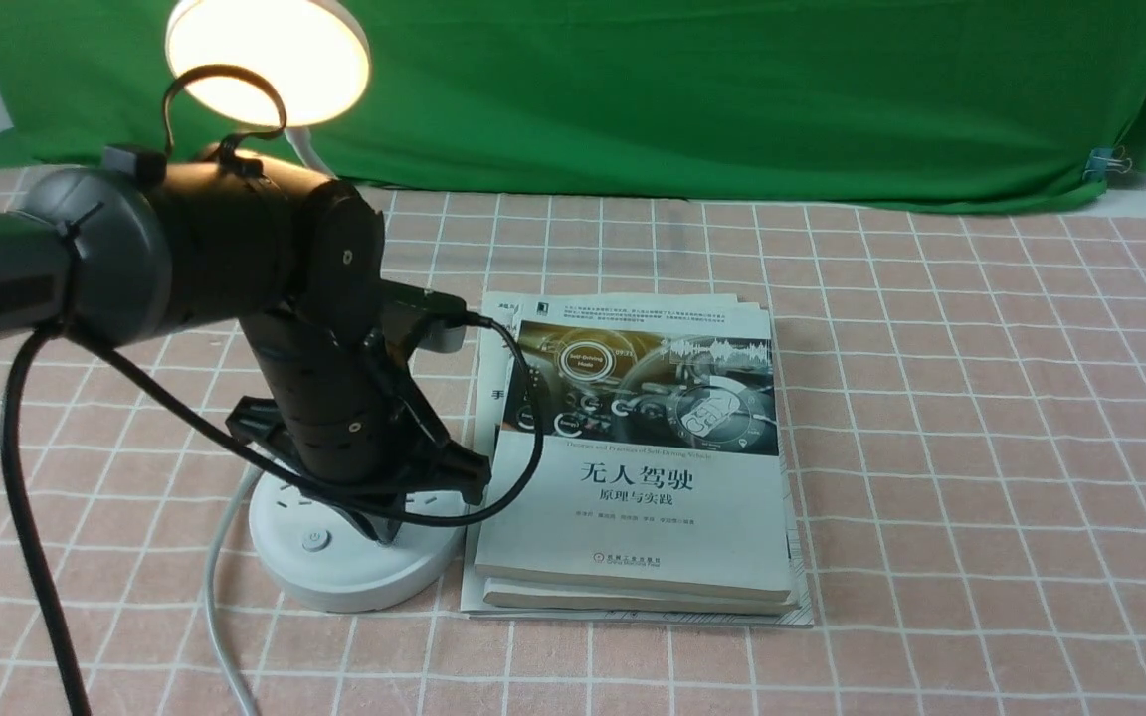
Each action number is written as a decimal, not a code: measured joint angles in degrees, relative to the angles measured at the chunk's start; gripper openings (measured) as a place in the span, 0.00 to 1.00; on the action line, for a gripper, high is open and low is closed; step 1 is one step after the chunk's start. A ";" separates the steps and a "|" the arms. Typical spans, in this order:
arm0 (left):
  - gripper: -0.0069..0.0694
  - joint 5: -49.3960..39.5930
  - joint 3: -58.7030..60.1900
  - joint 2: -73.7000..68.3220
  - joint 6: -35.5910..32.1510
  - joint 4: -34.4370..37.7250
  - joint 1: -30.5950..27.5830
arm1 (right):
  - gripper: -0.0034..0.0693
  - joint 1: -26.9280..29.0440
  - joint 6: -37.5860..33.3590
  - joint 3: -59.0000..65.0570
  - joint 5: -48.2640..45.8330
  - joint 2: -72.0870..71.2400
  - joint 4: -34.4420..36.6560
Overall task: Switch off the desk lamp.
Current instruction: Use the left arm to press the button switch on the lamp holder
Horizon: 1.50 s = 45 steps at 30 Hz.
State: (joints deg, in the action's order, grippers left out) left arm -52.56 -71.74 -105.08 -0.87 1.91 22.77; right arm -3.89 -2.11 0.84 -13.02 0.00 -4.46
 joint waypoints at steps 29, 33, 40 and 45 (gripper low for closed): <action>0.09 -0.47 -0.01 -0.62 0.30 -0.45 -0.19 | 0.38 0.00 0.00 0.00 0.00 0.00 0.06; 0.09 -0.21 0.10 0.33 0.30 -0.56 -0.19 | 0.38 0.00 0.00 0.00 0.00 0.00 0.06; 0.09 -0.26 0.15 5.21 0.30 -0.78 0.12 | 0.38 0.00 0.00 0.00 0.00 0.00 0.06; 0.09 -0.22 0.15 5.45 0.44 -0.78 0.25 | 0.38 0.00 0.00 0.00 0.00 0.00 0.06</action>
State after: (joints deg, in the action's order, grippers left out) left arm -52.78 -71.59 -99.62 -0.44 1.13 23.01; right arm -3.89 -2.11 0.84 -13.02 0.00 -4.41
